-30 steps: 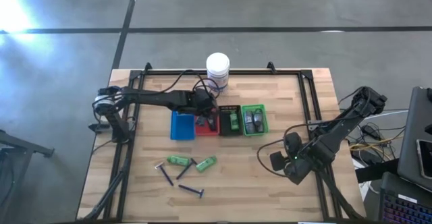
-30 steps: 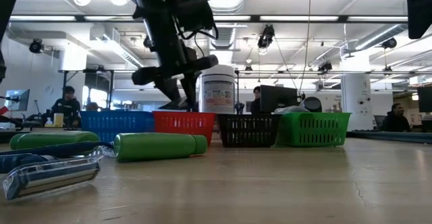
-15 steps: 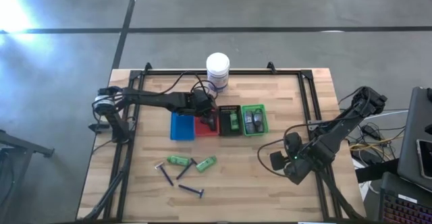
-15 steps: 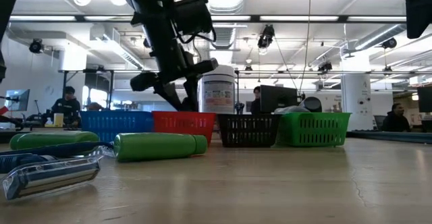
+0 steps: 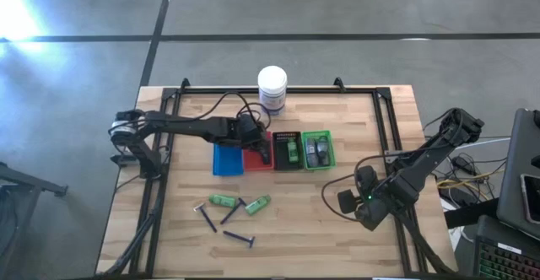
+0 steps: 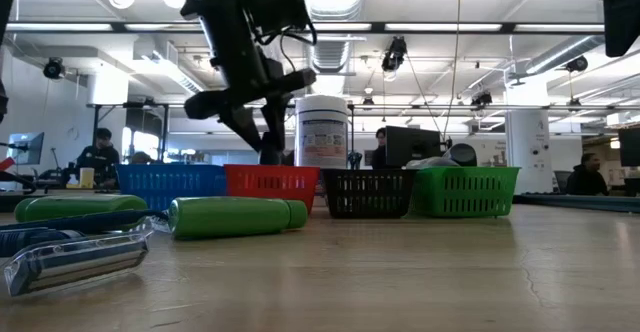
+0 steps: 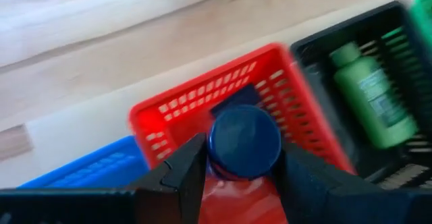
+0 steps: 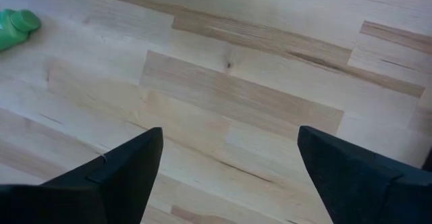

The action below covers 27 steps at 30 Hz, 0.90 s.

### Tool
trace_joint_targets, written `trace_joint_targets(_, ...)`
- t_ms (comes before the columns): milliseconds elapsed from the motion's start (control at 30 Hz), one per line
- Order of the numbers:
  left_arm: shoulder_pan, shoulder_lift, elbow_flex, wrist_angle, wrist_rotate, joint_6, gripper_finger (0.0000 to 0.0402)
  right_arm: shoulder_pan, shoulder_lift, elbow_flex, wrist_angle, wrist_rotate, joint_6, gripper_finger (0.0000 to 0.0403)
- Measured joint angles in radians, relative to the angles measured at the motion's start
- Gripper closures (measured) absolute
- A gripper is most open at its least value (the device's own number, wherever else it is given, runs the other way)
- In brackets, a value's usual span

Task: Pick & Place Travel size toiletries
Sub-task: Put the blue shave cream into the red basket, then put the green shampoo into the black basket

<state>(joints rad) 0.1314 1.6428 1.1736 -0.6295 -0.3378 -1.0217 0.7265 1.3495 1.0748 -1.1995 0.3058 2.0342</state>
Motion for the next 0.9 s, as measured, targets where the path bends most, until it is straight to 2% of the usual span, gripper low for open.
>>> trace_joint_targets(267,-0.004,0.002,-0.068,0.037,0.078,-0.001,0.0241,0.0,0.0,0.0,0.0,0.0,-0.012,0.0082)
trace_joint_targets(500,-0.004,0.004,-0.138,0.071,0.082,-0.002,0.0241,0.0,0.0,0.0,0.0,0.0,-0.013,0.008)
trace_joint_targets(667,-0.007,-0.003,-0.129,0.073,0.082,0.001,0.0241,0.0,0.0,0.0,0.0,0.0,-0.011,0.0063)
trace_joint_targets(767,-0.008,-0.013,-0.104,0.069,0.084,0.065,0.0241,0.0,0.0,0.0,0.0,0.0,-0.011,0.0053)
trace_joint_targets(900,-0.002,-0.015,-0.055,-0.04,0.084,0.101,0.0241,0.0,0.0,0.0,-0.001,0.0,-0.011,0.0046)
